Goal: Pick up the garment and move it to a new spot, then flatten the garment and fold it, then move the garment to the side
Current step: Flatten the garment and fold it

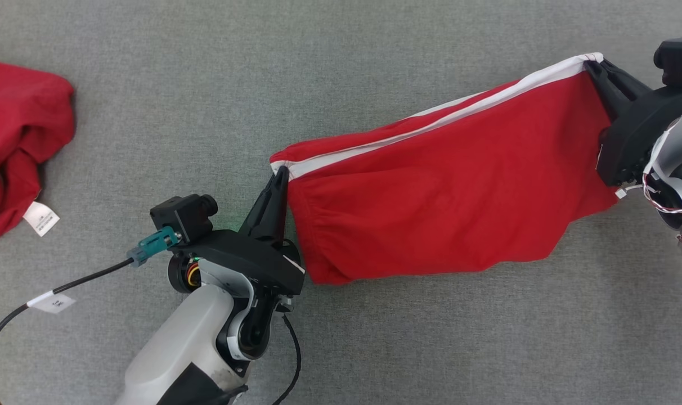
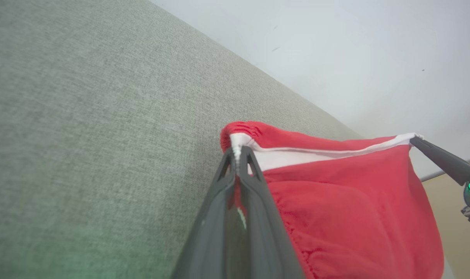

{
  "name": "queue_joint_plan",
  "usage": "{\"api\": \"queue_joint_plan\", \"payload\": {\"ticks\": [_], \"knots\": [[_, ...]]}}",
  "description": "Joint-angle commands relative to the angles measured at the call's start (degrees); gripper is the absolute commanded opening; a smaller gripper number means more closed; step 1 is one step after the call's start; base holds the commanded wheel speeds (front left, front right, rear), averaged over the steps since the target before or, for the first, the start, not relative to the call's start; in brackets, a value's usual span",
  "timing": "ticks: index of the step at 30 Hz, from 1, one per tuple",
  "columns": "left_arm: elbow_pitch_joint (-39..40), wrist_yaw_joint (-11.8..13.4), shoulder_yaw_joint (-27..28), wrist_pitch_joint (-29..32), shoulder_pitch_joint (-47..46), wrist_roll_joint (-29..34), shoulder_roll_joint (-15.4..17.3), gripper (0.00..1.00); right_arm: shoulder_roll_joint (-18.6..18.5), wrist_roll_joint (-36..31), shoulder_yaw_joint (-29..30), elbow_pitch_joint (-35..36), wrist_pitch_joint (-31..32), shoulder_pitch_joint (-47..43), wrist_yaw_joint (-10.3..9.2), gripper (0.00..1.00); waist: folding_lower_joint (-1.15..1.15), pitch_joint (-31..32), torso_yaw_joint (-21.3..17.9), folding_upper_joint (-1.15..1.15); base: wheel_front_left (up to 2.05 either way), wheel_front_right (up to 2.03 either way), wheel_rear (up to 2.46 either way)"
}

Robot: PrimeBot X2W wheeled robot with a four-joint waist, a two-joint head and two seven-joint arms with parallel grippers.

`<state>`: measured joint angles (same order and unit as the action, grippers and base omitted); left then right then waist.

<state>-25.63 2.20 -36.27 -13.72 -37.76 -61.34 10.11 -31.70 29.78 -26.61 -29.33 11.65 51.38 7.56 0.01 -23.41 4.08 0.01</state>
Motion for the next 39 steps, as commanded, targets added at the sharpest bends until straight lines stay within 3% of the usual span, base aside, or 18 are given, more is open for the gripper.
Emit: {"api": "queue_joint_plan", "payload": {"ticks": [1, 10, 15, 26, 33, 39], "knots": [[-0.46, -0.47, 0.03, -0.4, -0.6, 0.41, -0.33, 1.0, 0.62, -0.43, -0.1, -1.17, -0.53, 0.92, -0.12, 1.0, -0.01, -0.41, 0.51, -0.01, 0.0, 0.0, 0.0], [-0.52, -0.16, 1.71, -1.44, 0.45, 5.88, 0.37, 1.0, 1.59, 1.14, -0.56, -4.75, -0.09, 1.52, -0.12, 1.0, -0.01, 2.03, -0.44, -0.01, 0.0, 0.0, 0.0], [4.97, 1.19, 8.07, -1.48, 5.86, 16.19, 0.91, 1.0, 2.88, 1.67, 2.27, -7.3, 3.17, 0.47, -0.11, 1.0, -0.01, 4.32, -1.11, -0.01, 0.0, 0.0, 0.0], [15.52, 0.82, 17.09, -1.51, 19.65, 36.37, 0.76, 1.0, 4.96, 4.46, 6.5, -10.55, 8.94, -5.32, -0.11, 1.0, -0.01, 7.74, -1.09, -0.01, 0.0, 0.0, 0.0], [21.86, -1.24, 20.29, -1.51, 26.0, 46.47, -0.78, 1.0, 6.53, 3.71, 10.04, -11.98, 10.06, -7.76, -0.11, 1.0, -0.01, 7.89, 0.18, -0.01, 0.0, 0.0, 0.0], [22.88, -3.2, 21.48, -1.51, 29.98, 50.36, -2.92, 1.0, 7.22, 2.76, 13.3, -14.03, 10.35, -9.03, -0.11, 1.0, -0.01, 7.85, 2.17, -0.01, 0.0, 0.0, 0.0]]}}
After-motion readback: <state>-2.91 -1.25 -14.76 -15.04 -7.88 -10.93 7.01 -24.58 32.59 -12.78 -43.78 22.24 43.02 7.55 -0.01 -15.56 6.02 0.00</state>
